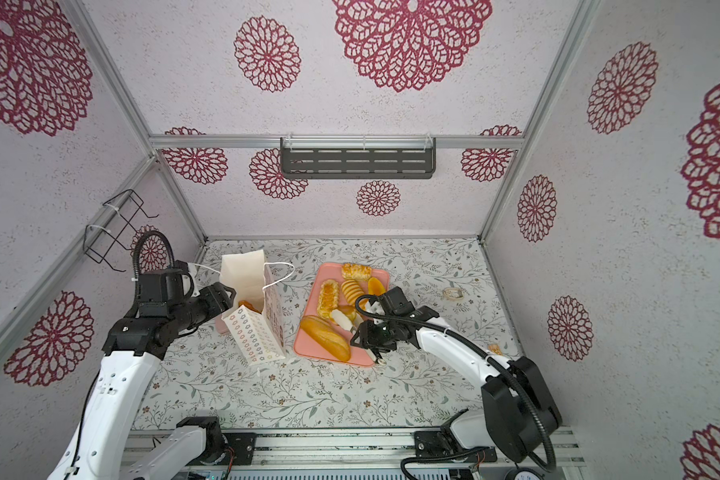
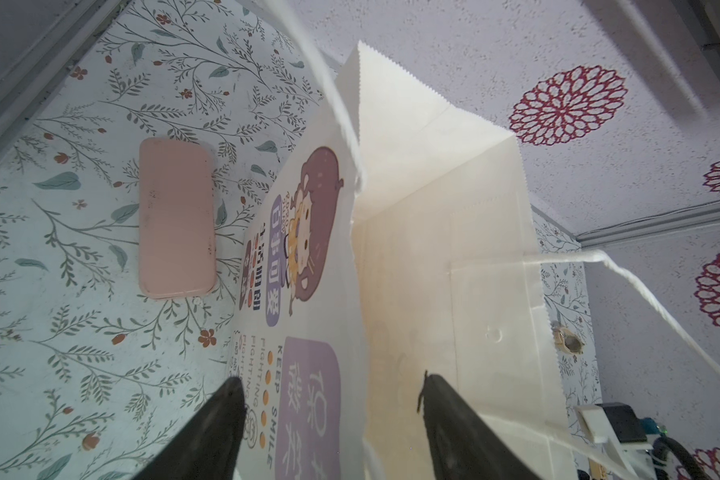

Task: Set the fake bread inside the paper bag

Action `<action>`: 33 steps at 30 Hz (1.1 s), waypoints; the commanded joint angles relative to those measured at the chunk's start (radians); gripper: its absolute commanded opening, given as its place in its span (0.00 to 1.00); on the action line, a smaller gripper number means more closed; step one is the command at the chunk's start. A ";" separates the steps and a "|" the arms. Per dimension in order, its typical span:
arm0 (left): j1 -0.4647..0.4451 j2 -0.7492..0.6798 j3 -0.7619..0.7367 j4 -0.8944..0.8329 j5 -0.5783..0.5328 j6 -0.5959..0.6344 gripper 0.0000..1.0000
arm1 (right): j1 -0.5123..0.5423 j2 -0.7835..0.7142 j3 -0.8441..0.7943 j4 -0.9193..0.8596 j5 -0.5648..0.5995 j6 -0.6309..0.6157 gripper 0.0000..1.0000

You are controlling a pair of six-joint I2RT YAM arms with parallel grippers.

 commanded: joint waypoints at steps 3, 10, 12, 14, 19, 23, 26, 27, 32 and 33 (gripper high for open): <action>-0.007 0.003 0.014 0.025 -0.001 -0.008 0.64 | -0.010 -0.090 0.020 -0.023 0.009 0.009 0.44; -0.007 0.000 0.019 0.023 0.004 -0.012 0.49 | -0.013 -0.152 0.162 -0.118 0.050 -0.009 0.43; -0.006 -0.002 0.018 0.024 0.006 -0.013 0.44 | -0.013 -0.150 0.228 -0.144 0.059 -0.022 0.43; -0.006 -0.001 0.018 0.024 0.009 -0.014 0.40 | -0.013 -0.138 0.295 -0.164 0.059 -0.036 0.42; -0.007 0.001 0.014 0.031 0.018 -0.021 0.28 | 0.006 -0.074 0.474 -0.162 0.051 -0.054 0.42; -0.006 0.006 0.014 0.041 0.025 -0.030 0.22 | 0.079 0.013 0.646 -0.157 0.071 -0.073 0.41; -0.006 0.013 0.015 0.048 0.036 -0.033 0.18 | 0.154 0.104 0.806 -0.186 0.104 -0.103 0.41; -0.007 0.016 0.016 0.047 0.039 -0.035 0.17 | 0.173 0.135 0.857 -0.197 0.110 -0.112 0.41; -0.007 0.020 0.013 0.053 0.044 -0.042 0.14 | 0.234 0.258 1.029 -0.215 0.095 -0.128 0.41; -0.008 0.017 0.012 0.054 0.042 -0.044 0.13 | 0.243 0.279 1.052 -0.217 0.094 -0.128 0.41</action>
